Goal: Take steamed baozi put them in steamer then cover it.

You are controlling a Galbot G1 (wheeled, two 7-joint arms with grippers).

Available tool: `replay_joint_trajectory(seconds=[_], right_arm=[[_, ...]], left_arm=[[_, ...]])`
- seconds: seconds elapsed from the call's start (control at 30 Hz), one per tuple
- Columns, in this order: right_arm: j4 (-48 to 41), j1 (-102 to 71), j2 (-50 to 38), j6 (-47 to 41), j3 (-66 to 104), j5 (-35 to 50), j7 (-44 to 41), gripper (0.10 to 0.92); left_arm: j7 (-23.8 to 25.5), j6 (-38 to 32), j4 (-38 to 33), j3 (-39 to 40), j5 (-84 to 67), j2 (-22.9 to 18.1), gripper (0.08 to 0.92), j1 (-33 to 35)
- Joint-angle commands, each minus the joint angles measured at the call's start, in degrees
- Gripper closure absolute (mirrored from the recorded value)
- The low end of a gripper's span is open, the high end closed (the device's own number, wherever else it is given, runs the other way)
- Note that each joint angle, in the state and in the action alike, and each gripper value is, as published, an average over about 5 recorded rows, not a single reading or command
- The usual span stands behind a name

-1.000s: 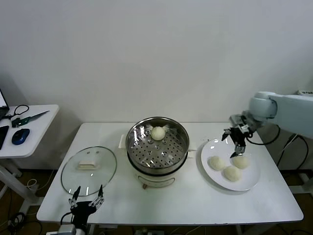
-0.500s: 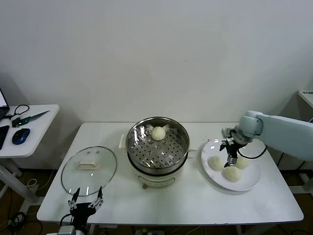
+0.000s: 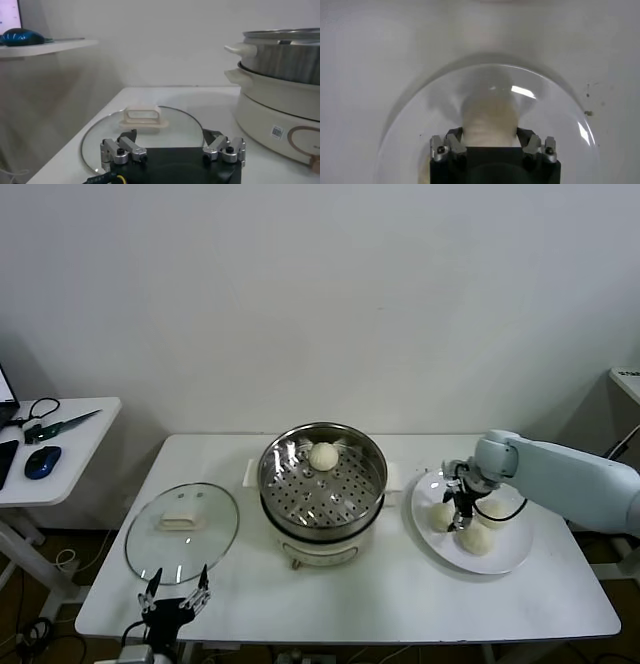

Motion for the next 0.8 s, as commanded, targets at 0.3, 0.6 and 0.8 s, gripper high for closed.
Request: replay_joint_trajectory(seconds=[0.3, 0.6, 0.8], right_arm=[[7.8, 24.3, -3.9, 3.4, -12.3, 11.1, -5.5, 0.38], [18.1, 51.9, 1.8, 2.4, -23.1, 28.0, -7.4, 0.372], [28.3, 52.5, 9.9, -5.0, -19.3, 37.2, 1.2, 0.374]], left_arm=[[0.0, -0.1, -0.5, 0.1, 0.3, 0.1, 0.177, 0.3], [0.1, 0.0, -1.0, 0.7, 0.6, 0.3, 0.177, 0.3], [0.1, 0.2, -1.6, 0.9, 0.7, 0.5, 0.177, 0.4]])
